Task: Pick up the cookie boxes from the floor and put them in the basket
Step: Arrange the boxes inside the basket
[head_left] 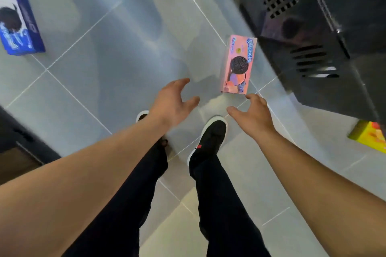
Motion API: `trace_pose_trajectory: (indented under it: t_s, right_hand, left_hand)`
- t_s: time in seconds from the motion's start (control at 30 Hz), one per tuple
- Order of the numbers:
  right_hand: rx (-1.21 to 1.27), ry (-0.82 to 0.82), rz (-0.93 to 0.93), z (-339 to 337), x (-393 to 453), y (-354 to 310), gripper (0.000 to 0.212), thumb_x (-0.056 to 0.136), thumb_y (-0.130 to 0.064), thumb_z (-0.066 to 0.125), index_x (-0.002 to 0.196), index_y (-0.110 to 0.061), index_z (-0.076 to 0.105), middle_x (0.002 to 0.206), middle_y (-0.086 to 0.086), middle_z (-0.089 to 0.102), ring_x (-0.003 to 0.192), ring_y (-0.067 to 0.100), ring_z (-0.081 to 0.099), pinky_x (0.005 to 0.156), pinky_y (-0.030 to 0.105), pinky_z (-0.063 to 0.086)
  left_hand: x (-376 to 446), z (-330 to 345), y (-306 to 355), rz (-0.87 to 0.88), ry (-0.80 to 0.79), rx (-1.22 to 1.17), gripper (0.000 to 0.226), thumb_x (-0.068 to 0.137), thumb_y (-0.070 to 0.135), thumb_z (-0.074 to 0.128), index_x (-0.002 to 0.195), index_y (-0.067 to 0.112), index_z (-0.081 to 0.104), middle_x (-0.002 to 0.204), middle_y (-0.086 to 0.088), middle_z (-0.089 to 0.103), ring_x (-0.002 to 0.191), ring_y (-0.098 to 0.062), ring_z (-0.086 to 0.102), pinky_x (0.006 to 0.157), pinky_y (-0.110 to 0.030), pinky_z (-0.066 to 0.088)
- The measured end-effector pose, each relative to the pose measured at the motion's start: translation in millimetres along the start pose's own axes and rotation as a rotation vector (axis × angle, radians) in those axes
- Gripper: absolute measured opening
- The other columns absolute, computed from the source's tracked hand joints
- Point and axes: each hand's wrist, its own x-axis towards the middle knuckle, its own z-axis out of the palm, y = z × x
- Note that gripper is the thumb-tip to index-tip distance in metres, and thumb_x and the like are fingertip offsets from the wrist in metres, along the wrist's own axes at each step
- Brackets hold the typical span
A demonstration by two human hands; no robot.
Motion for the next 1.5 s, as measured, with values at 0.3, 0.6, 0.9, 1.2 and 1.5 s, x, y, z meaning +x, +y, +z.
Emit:
trace_pose_trajectory:
  t_s: [0.3,0.6,0.9,1.2,1.5]
  right_hand:
    - [0.199,0.132,0.102,74,169,58,0.032,0.081,-0.038,0.067,0.106,-0.024,0.054,0.122,0.005,0.058,0.116,0.026,0.052,0.095,0.034,0.043]
    - [0.443,0.163,0.161,93,187,72,0.017,0.081,-0.028,0.063,0.091,-0.017,0.071,0.079,-0.005,0.067,0.071,0.015,0.057,0.067,0.033,0.049]
    - [0.253,-0.121,0.062,66,50,-5,0.038,0.085,-0.049,0.058,0.099,-0.015,0.067,0.093,-0.002,0.069,0.088,0.020,0.063,0.069,0.030,0.045]
    - [0.730,-0.421,0.095,-40,-106,-115,0.025,0.082,-0.038,0.072,0.091,-0.015,0.067,0.085,0.002,0.074,0.076,0.019,0.070,0.077,0.044,0.059]
    - [-0.122,-0.054,-0.417,-161,-268,-204,0.054,0.061,-0.047,0.078,0.102,-0.023,0.054,0.083,-0.002,0.061,0.077,0.024,0.057,0.063,0.032,0.043]
  left_hand:
    - [158,132,-33,0.023,-0.157,-0.139,0.061,0.089,0.042,0.060,0.144,0.024,0.040,0.143,0.001,0.049,0.126,-0.020,0.051,0.105,-0.033,0.040]
    - [177,183,-27,-0.083,-0.156,-0.589,0.045,0.085,0.029,0.068,0.128,0.023,0.054,0.118,0.004,0.061,0.111,-0.009,0.057,0.096,-0.031,0.048]
    - [70,63,-12,-0.408,-0.056,-0.947,0.031,0.082,0.008,0.071,0.109,0.014,0.056,0.096,-0.018,0.069,0.069,-0.023,0.067,0.072,-0.039,0.060]
    - [-109,-95,32,-0.427,-0.175,-1.105,0.025,0.087,0.010,0.063,0.103,0.029,0.058,0.099,-0.003,0.068,0.083,-0.023,0.064,0.081,-0.039,0.053]
    - [-240,-272,92,-0.209,0.197,-0.529,0.072,0.079,0.037,0.075,0.140,0.025,0.038,0.139,-0.002,0.045,0.115,-0.020,0.053,0.098,-0.035,0.046]
